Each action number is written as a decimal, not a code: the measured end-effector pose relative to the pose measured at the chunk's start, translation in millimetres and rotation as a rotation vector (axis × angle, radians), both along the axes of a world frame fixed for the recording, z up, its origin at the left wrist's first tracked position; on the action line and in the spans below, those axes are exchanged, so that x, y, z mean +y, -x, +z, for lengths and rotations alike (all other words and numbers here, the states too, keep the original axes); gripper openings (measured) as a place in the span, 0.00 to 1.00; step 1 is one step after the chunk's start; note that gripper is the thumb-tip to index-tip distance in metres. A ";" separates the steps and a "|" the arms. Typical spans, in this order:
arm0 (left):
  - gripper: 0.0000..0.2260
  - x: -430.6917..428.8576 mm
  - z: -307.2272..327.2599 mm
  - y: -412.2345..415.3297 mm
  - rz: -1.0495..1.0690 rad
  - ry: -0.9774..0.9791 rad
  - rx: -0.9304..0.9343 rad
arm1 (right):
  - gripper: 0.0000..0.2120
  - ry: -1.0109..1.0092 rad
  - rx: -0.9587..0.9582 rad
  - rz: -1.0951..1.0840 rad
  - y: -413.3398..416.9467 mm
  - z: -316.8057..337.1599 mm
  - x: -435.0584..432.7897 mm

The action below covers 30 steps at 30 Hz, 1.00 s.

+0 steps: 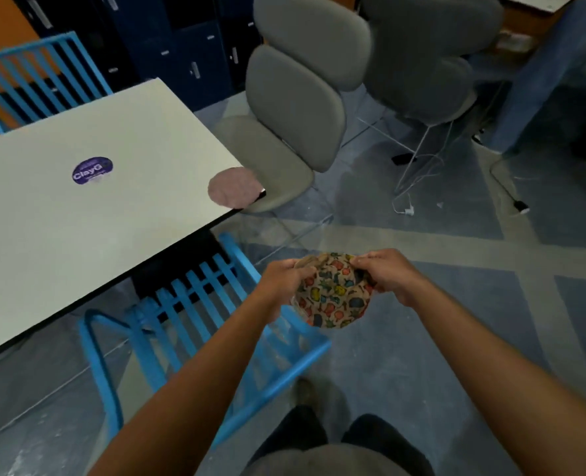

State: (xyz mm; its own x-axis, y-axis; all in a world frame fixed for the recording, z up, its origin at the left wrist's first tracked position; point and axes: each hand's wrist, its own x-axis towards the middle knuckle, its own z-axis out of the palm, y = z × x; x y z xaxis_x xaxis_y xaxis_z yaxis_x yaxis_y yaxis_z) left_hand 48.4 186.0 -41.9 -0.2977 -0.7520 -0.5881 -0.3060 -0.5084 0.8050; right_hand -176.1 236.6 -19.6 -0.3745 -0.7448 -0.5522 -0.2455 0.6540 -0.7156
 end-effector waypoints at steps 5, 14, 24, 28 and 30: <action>0.11 -46.4 -12.8 -17.9 0.158 -0.004 -0.026 | 0.10 -0.025 -0.040 0.195 -11.1 -8.2 -79.9; 0.09 -140.2 -24.9 -29.0 0.495 -0.053 -0.087 | 0.05 -0.056 -0.145 0.511 -35.4 -43.1 -248.3; 0.20 -226.5 -34.9 -26.1 0.612 -0.152 -0.149 | 0.06 -0.096 -0.040 0.876 -37.1 -53.0 -370.0; 0.19 -273.8 -22.3 -43.0 0.557 -0.098 -0.250 | 0.06 -0.099 -0.062 0.889 -51.5 -44.3 -413.8; 0.16 -303.1 -10.2 -53.6 0.535 -0.040 -0.296 | 0.07 -0.072 -0.081 0.876 -63.5 -36.0 -441.0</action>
State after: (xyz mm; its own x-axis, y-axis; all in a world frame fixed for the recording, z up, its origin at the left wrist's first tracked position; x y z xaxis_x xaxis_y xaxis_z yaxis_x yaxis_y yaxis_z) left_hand 102.0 -117.1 -52.1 0.2950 -0.7278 -0.6191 -0.2075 -0.6813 0.7020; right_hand -112.6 -204.3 -55.6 0.3573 -0.7082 -0.6090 -0.6298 0.2988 -0.7170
